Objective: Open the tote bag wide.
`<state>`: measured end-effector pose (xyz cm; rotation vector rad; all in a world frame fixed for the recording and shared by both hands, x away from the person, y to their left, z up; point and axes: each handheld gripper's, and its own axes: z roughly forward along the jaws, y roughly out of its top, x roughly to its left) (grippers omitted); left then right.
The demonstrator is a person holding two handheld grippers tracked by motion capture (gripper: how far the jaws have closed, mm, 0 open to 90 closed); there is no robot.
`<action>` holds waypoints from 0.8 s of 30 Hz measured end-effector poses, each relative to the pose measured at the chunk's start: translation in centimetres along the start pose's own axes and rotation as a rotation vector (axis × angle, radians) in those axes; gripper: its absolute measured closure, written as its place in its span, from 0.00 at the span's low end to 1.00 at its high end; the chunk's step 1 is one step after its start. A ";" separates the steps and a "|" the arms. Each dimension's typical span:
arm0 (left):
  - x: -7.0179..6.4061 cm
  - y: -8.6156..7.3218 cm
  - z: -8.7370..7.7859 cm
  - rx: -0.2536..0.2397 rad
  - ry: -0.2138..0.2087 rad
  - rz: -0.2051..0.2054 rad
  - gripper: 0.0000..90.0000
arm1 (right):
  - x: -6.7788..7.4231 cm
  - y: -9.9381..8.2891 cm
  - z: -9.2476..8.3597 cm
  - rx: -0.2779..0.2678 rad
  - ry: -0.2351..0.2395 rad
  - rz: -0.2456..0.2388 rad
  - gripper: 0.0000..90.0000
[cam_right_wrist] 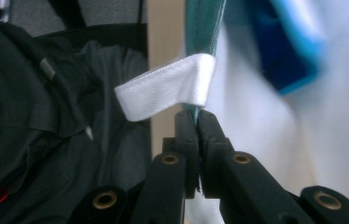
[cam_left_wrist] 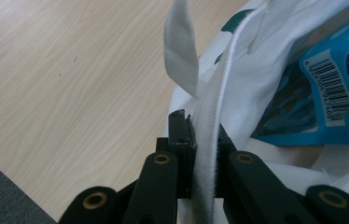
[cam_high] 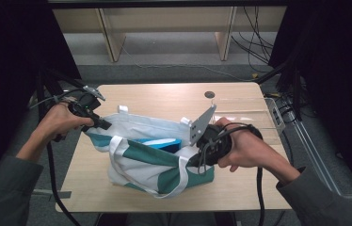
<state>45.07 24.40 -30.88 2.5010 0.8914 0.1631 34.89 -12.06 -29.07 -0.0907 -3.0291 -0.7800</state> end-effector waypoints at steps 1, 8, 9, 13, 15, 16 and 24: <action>0.0 -0.1 0.0 0.005 -0.003 0.004 0.93 | 0.3 -0.2 0.5 0.016 0.016 0.036 0.99; -0.7 -0.9 1.5 0.051 0.005 0.036 0.90 | 0.0 -1.2 4.4 0.057 0.037 0.044 0.99; -0.9 -1.0 1.4 0.022 0.007 0.004 0.87 | 0.1 -1.2 4.6 0.061 0.040 0.068 0.99; -1.2 -1.3 -0.7 -0.052 0.027 -0.012 0.70 | -0.2 -1.2 3.5 0.030 0.018 0.077 0.91; -1.5 -1.7 -2.2 -0.114 0.046 -0.032 0.61 | -0.2 -1.2 2.0 -0.018 -0.014 0.100 0.86; -1.7 -2.0 -2.9 -0.142 0.048 -0.038 0.58 | -0.3 -1.2 1.3 -0.048 -0.036 0.105 0.83; -4.4 -4.7 -5.7 -0.244 -0.037 -0.002 0.51 | -0.6 -1.5 -4.4 -0.173 -0.174 0.182 0.68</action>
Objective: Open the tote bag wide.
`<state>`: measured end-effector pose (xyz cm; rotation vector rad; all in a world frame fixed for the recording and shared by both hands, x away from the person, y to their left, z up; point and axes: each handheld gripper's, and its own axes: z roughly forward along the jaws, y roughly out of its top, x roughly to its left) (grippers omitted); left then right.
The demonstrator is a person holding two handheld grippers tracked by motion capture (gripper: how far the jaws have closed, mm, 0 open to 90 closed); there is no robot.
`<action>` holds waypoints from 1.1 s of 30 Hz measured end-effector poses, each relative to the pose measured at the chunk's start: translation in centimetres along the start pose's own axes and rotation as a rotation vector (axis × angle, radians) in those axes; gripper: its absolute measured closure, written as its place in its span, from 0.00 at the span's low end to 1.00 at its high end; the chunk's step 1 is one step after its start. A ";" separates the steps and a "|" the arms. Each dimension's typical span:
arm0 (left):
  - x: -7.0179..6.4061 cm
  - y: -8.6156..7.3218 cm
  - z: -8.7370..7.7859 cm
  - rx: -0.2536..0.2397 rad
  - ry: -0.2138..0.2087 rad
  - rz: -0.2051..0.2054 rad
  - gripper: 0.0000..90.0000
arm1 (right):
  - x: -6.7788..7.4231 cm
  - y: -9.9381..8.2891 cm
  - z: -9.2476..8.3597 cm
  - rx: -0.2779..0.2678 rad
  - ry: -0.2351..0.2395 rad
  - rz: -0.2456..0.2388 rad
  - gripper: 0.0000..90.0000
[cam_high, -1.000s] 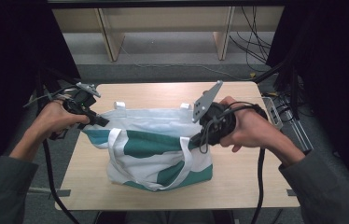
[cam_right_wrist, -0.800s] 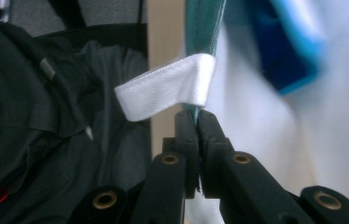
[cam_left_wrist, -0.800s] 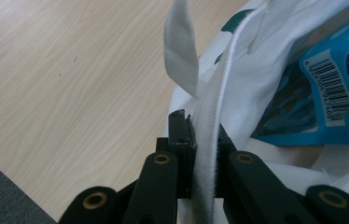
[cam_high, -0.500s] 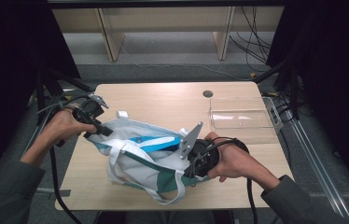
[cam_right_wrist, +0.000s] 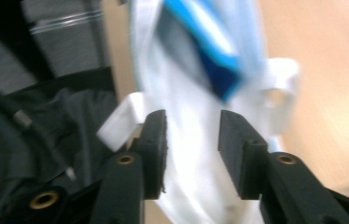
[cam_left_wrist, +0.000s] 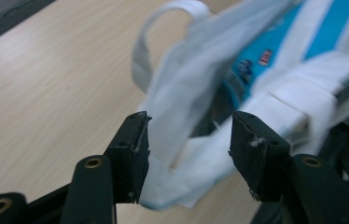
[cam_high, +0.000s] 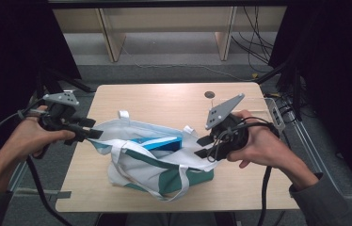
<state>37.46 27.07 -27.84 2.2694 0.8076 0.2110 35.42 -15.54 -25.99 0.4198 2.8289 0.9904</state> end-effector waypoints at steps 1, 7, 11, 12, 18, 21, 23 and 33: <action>-0.2 -0.2 0.1 -0.003 -0.009 0.004 0.50 | -0.3 0.1 -0.2 0.001 -0.022 0.010 0.68; -1.2 -0.9 0.4 0.006 -0.094 0.041 0.45 | -2.5 -0.4 1.6 0.085 -0.094 0.050 0.64; -1.4 -0.8 1.8 0.078 -0.063 0.114 0.46 | -3.3 -0.4 3.0 0.123 -0.082 0.067 0.71; -1.7 -0.8 2.3 0.074 -0.065 0.116 0.51 | -3.5 -0.4 3.3 0.138 -0.084 0.062 0.77; -2.7 -1.1 2.8 0.082 -0.073 0.221 0.96 | -4.2 0.0 4.0 0.204 -0.119 0.030 0.99; -3.6 -1.7 2.2 0.105 -0.106 0.249 0.96 | -5.3 0.0 3.8 0.190 -0.153 0.071 0.99; -4.0 -2.4 2.2 0.119 -0.142 0.269 0.96 | -6.1 -0.2 4.1 0.196 -0.178 0.093 0.99; -3.8 -7.2 7.5 0.186 -0.251 0.166 0.96 | -7.6 -2.7 8.1 0.242 -0.151 0.165 0.99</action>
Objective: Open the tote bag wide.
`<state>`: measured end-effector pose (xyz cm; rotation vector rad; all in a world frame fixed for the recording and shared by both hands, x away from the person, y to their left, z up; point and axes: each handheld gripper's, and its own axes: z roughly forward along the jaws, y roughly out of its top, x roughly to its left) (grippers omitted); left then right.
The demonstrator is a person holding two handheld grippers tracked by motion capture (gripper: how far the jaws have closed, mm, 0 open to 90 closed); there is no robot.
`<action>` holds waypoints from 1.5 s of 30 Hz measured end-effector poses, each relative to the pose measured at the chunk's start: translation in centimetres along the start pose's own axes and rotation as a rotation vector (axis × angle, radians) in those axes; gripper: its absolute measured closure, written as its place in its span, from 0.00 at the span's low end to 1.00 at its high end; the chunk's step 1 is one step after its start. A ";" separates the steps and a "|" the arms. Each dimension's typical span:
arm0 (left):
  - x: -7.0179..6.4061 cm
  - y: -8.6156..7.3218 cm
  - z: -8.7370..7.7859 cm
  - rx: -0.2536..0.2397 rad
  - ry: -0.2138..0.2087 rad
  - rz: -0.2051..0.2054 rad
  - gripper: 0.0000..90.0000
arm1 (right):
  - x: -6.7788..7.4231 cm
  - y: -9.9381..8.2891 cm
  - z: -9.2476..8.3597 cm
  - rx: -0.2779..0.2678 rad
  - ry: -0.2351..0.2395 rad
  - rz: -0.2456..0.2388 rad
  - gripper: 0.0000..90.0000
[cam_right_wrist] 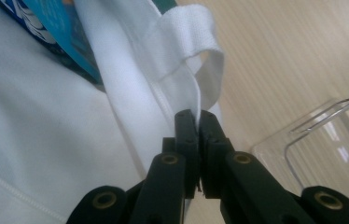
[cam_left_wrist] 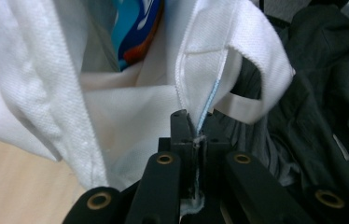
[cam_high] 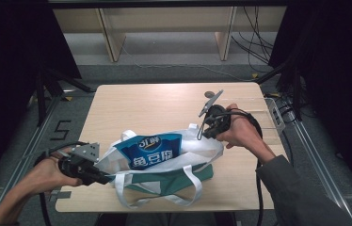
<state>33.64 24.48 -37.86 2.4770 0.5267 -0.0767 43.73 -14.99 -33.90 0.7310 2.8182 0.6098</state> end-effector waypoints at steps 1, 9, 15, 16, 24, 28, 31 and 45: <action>0.6 -0.5 0.7 -0.010 0.001 -0.013 0.96 | 0.0 -0.2 0.5 0.003 0.002 0.003 0.99; 4.3 -3.9 5.2 -0.047 0.018 -0.144 0.96 | 0.2 -2.6 4.4 -0.035 0.047 0.063 0.99; 5.3 -4.4 7.5 -0.041 0.010 -0.219 0.96 | 0.5 -4.2 7.9 -0.015 0.033 0.077 0.99; 5.2 -4.4 7.8 -0.030 0.010 -0.233 0.96 | 0.5 -4.5 8.5 -0.013 0.032 0.093 0.99; 5.8 -4.4 9.4 0.032 0.042 -0.253 0.96 | 0.6 -5.2 11.8 -0.001 0.006 0.118 0.99; 5.9 -4.3 9.6 0.048 0.068 -0.226 0.96 | 0.3 -5.1 12.5 -0.012 -0.019 0.111 0.99; 5.5 -4.4 9.2 0.022 0.075 -0.247 0.92 | 0.5 -5.2 12.4 -0.030 -0.039 0.124 0.97; 3.7 -1.4 1.9 -0.214 0.147 -0.236 0.50 | 3.5 -7.0 5.4 -0.265 -0.015 0.149 0.59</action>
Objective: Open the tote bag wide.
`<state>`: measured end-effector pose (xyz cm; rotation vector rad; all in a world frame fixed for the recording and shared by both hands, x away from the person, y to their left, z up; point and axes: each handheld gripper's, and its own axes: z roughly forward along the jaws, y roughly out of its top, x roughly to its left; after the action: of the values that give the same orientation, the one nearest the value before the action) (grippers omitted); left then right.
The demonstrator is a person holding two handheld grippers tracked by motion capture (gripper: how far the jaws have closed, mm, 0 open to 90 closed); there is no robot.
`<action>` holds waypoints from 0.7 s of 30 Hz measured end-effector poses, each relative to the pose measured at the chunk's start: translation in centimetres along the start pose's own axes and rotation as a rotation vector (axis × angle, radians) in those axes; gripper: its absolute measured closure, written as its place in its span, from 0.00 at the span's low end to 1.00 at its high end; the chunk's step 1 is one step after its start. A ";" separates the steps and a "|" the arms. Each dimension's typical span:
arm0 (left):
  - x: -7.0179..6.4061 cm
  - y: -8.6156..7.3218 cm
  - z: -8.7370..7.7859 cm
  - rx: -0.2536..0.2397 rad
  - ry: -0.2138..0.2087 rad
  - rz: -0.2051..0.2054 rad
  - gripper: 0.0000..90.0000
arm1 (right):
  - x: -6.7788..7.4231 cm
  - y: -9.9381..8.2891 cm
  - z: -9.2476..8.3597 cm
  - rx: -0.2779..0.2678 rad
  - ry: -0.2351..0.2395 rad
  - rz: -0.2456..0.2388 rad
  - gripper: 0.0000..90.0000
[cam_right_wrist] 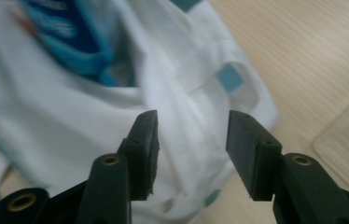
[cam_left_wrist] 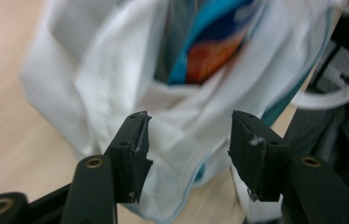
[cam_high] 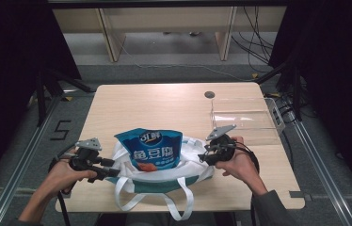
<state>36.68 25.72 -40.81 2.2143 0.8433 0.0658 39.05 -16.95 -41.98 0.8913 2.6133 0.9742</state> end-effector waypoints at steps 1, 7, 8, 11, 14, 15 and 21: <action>0.0 0.4 -0.2 -0.018 0.026 -0.008 0.49 | 0.5 -0.1 -0.4 0.002 0.021 -0.011 0.57; 1.6 1.4 1.0 0.091 0.170 0.042 0.44 | 3.2 -1.3 -0.8 0.003 0.130 -0.037 0.53; 2.0 1.5 1.4 0.116 0.185 0.037 0.43 | 3.4 -1.4 -0.8 0.010 0.130 -0.050 0.52; 2.9 1.3 2.4 0.123 0.164 0.002 0.43 | 3.9 -1.6 -0.9 0.013 0.145 -0.060 0.51; 3.0 1.4 3.0 0.126 0.125 0.018 0.49 | 4.3 -1.4 -1.6 -0.032 0.186 -0.081 0.50; 2.9 1.5 3.3 0.112 0.117 -0.011 0.50 | 4.5 -1.4 -1.8 -0.047 0.202 -0.087 0.49; 3.9 2.5 4.6 0.161 0.126 0.054 0.72 | 6.4 -1.4 -0.3 0.019 0.216 -0.189 0.58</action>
<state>42.45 23.89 -43.26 2.4050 0.8842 0.1705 33.16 -14.04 -42.55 0.5565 2.8262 1.0470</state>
